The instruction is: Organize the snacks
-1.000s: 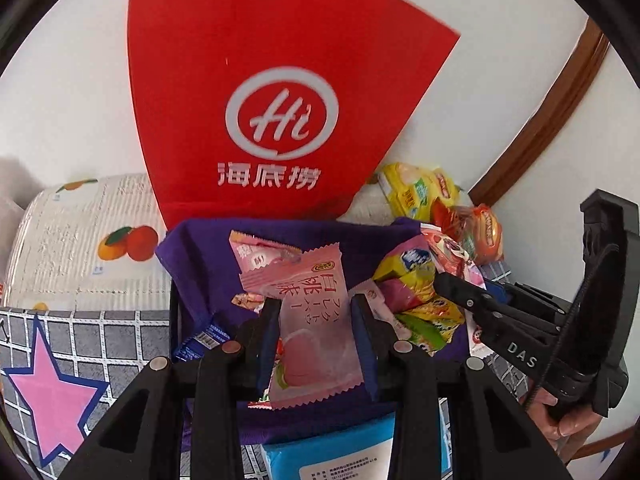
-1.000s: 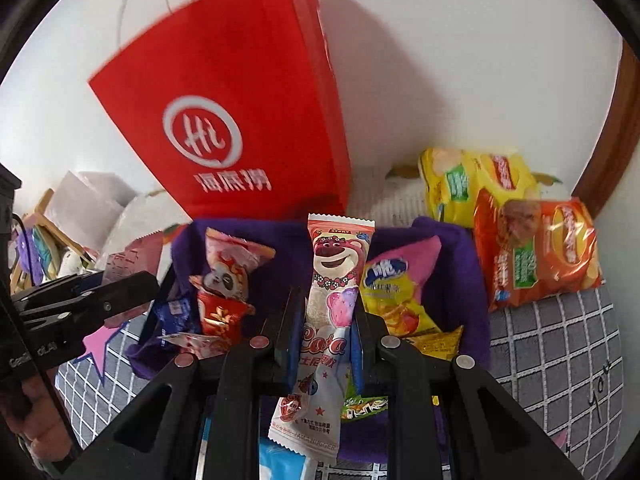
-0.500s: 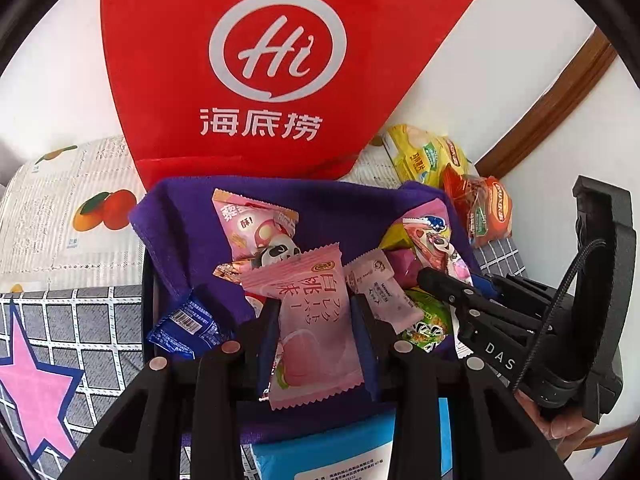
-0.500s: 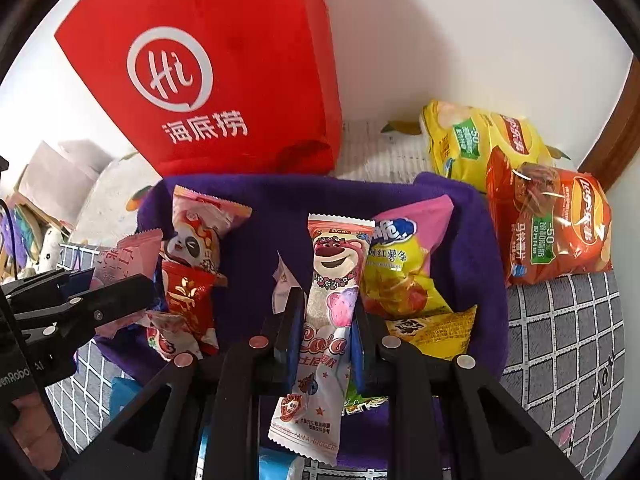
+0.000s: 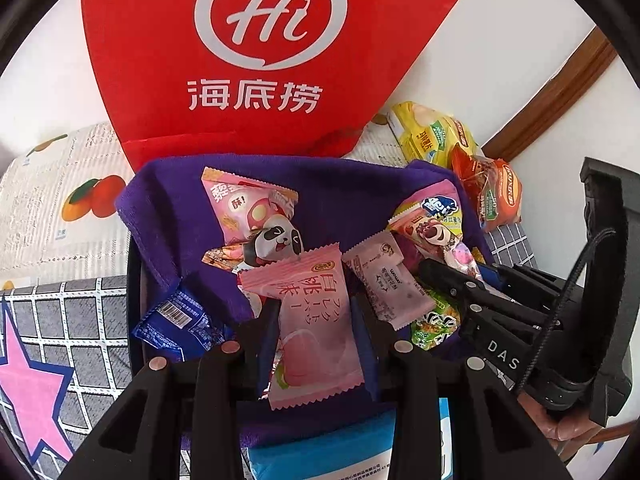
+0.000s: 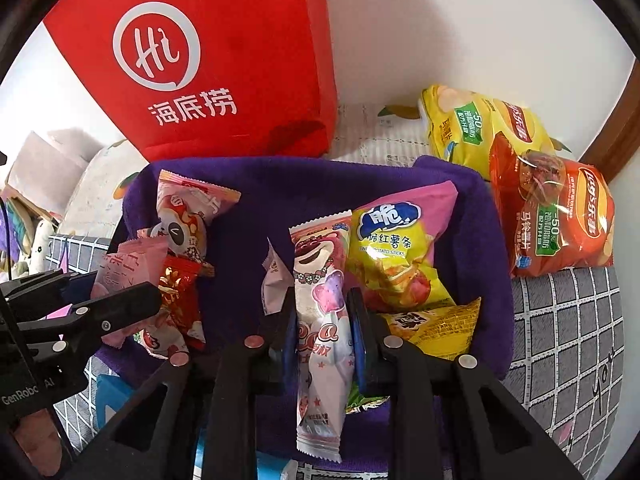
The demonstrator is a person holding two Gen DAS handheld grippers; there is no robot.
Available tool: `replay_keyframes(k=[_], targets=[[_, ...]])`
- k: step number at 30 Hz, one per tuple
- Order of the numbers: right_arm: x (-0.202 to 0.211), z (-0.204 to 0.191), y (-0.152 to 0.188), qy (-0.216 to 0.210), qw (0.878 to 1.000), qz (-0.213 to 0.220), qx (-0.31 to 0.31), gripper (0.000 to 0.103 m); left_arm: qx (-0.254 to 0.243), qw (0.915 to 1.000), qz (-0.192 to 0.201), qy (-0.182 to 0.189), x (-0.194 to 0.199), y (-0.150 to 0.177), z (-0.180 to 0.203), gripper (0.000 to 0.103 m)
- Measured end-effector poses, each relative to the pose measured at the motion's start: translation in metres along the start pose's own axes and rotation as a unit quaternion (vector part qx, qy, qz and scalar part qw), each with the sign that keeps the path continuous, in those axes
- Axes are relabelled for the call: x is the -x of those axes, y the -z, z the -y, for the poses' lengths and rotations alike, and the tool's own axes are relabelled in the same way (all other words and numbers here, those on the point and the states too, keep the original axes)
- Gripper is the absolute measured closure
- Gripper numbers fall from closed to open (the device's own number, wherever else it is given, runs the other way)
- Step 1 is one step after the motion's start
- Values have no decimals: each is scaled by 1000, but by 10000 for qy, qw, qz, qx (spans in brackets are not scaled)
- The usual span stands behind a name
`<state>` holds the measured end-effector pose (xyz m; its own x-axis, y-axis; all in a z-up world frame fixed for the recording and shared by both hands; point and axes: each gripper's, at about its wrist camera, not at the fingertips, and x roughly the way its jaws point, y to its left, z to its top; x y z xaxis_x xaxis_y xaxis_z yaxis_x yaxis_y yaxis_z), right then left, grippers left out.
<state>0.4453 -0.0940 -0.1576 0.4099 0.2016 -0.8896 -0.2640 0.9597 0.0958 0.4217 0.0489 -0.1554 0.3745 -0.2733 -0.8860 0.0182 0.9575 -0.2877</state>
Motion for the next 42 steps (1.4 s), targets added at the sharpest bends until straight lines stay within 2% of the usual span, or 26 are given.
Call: replay_keyframes(k=[3,7,11,16,17,22,25,30,36,37,38,40,42], targets=[[2,0,0,4,10000,32,-7,80,-10,10000,-19,7,-1,0,-1,69],[10,0,-1,73,9998,158,2,73,-78,10000,-24,-36,-1,0,2,69],[22,1,-1,106,9994,328,-32,57,-172,9998,68,-97,5,-1,9,50],[46,-1,0,176,9980,606,-73,52,-329,9981,396,-323,30,0,17,41],[54,-2,3,192,9973,696,-113,50,-386,9971,504,-408,39,2,20,36],[97,-5,22,135,9945,1024,-189,48,-678,9918,910,-586,79,10,37,27],[125,-11,36,238,9928,1166,-154,40,-730,9889,1130,-630,104,26,46,23],[177,-18,73,218,9884,1484,-240,40,-871,9859,1285,-629,143,61,63,20],[216,-26,122,324,9874,1486,-443,39,-786,9832,1549,-565,184,114,71,16],[221,-28,131,332,9871,1503,-448,34,-793,9824,1592,-563,191,124,72,15],[226,-30,140,374,9866,1525,-443,23,-781,9818,1630,-582,195,131,73,15],[238,-35,160,535,9835,1669,-454,14,-738,9794,1747,-691,207,148,74,14],[250,-39,179,660,9792,1864,-458,9,-729,9753,1904,-854,218,165,75,14]])
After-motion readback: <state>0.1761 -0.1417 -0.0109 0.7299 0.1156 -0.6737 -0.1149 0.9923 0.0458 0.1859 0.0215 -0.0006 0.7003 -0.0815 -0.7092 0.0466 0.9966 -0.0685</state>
